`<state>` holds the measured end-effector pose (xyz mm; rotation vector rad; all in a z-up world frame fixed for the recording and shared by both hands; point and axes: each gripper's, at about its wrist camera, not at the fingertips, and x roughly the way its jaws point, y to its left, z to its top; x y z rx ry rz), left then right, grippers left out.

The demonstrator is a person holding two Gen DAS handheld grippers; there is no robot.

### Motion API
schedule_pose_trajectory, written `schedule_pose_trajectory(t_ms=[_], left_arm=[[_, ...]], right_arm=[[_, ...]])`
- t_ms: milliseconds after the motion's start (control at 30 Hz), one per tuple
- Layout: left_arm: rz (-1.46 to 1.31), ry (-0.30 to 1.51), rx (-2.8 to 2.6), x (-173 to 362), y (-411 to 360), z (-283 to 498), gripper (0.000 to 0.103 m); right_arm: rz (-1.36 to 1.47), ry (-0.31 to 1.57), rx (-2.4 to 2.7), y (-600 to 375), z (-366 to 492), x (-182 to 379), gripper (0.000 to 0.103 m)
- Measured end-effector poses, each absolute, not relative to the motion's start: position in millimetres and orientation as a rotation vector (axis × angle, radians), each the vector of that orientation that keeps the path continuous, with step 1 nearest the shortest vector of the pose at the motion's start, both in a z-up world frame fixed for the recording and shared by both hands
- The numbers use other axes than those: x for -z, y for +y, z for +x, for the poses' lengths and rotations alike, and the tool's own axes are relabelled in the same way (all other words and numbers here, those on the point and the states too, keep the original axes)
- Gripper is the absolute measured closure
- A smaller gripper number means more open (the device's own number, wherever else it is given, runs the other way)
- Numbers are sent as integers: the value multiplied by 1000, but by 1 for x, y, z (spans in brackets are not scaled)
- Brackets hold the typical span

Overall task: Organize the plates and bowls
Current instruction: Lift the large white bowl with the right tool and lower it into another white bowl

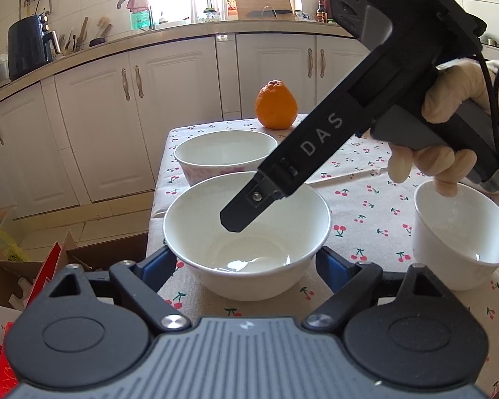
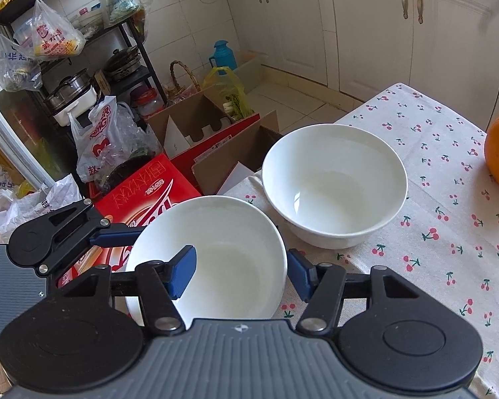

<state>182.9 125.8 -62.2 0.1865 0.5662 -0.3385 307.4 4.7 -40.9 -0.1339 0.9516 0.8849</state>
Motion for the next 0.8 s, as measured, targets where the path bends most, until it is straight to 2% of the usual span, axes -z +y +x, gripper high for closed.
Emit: schedule_pose_trajectory(t_ms=[800], left_arm=[[226, 587, 389, 39, 109, 160, 13]], right_arm=[[-74, 940, -897, -26, 274, 20, 41]])
